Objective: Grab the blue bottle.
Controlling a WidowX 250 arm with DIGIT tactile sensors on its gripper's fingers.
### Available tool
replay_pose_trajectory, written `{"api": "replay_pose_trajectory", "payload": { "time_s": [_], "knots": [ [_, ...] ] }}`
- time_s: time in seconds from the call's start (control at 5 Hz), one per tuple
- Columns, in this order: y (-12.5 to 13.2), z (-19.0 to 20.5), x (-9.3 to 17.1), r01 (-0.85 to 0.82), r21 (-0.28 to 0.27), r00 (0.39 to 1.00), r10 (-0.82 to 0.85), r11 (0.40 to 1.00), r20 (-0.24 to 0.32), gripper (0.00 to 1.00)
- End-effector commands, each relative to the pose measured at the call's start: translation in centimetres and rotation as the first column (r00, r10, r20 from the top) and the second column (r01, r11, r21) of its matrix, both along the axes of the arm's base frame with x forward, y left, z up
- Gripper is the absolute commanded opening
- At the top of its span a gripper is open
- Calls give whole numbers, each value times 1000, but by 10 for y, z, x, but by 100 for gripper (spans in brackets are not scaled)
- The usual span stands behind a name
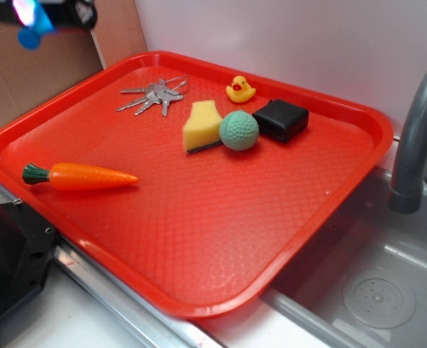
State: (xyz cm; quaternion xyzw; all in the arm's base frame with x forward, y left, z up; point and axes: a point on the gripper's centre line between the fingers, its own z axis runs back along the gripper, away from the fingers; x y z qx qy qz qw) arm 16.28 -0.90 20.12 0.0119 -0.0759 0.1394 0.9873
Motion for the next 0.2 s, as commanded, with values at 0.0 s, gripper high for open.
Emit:
{"api": "replay_pose_trajectory", "payload": {
  "time_s": [0.0],
  "knots": [
    [-39,53,-23,159,-78,987,-158,984,17,0]
  ]
}}
